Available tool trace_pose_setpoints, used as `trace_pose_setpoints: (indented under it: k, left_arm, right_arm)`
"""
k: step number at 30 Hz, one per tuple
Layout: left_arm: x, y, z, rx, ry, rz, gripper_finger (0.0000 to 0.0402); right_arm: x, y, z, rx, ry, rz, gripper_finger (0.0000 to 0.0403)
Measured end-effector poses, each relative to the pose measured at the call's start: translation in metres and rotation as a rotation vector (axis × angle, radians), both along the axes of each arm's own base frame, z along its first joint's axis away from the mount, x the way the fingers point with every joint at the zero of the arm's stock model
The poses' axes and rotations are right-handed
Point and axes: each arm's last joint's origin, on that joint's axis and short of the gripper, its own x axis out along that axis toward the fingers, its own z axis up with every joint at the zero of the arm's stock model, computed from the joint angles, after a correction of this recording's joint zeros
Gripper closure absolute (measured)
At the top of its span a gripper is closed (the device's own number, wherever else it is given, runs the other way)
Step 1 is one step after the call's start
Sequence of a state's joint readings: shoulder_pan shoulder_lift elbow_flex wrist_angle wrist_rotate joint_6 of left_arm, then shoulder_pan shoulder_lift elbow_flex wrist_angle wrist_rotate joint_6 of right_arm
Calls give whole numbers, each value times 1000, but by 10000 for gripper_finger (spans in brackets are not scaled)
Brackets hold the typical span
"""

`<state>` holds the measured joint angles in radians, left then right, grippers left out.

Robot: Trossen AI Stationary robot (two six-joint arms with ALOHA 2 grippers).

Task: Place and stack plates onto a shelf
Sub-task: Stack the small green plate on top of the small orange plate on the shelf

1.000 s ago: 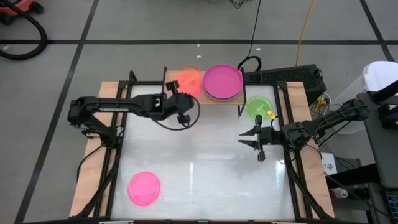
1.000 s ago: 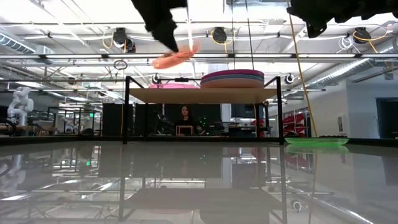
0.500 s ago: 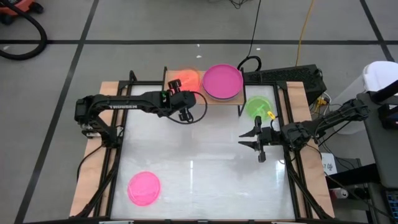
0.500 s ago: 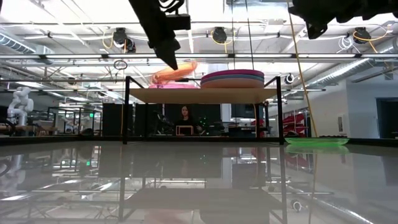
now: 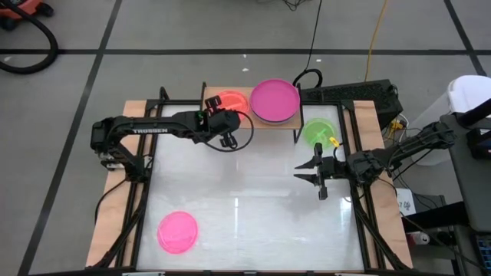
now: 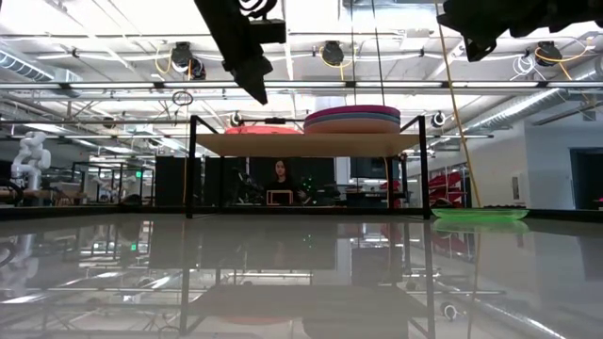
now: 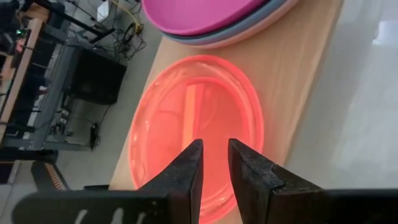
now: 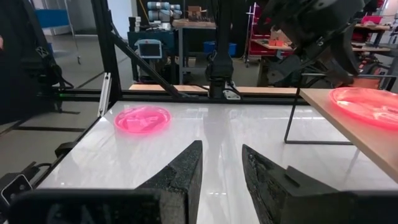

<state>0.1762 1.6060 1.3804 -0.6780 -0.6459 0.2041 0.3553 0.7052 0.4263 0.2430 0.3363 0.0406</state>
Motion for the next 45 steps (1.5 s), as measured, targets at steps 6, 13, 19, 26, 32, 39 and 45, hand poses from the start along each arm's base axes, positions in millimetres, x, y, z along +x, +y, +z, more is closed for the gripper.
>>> trace_pose_setpoints:
  k: [6, 13, 19, 26, 32, 39, 45]
  left_arm:
    - [-9, -9, 15, 70, -22, 23, 319]
    - [-24, -29, 59, -6, -423, 85, 319]
    - [-30, -51, 78, -12, -569, 19, 320]
    - [-24, -66, 47, -18, -577, -37, 320]
    - [-31, -75, 10, -62, -752, -32, 320]
    - [-43, -83, -22, -68, -1073, -78, 320]
    - [-55, -84, -43, -84, -1155, -79, 320]
  right_arm:
    - [0, 0, -1, -4, 6, -1, 307]
    - [0, -1, -4, -67, 43, -2, 307]
    - [-1, -1, -7, -79, 68, -2, 307]
    - [-2, -2, -13, -114, 128, -30, 307]
    - [-6, -4, -26, -150, 267, -25, 307]
    - [-10, -19, -32, -26, 416, -214, 307]
    - [-11, -37, -12, 18, 531, -297, 307]
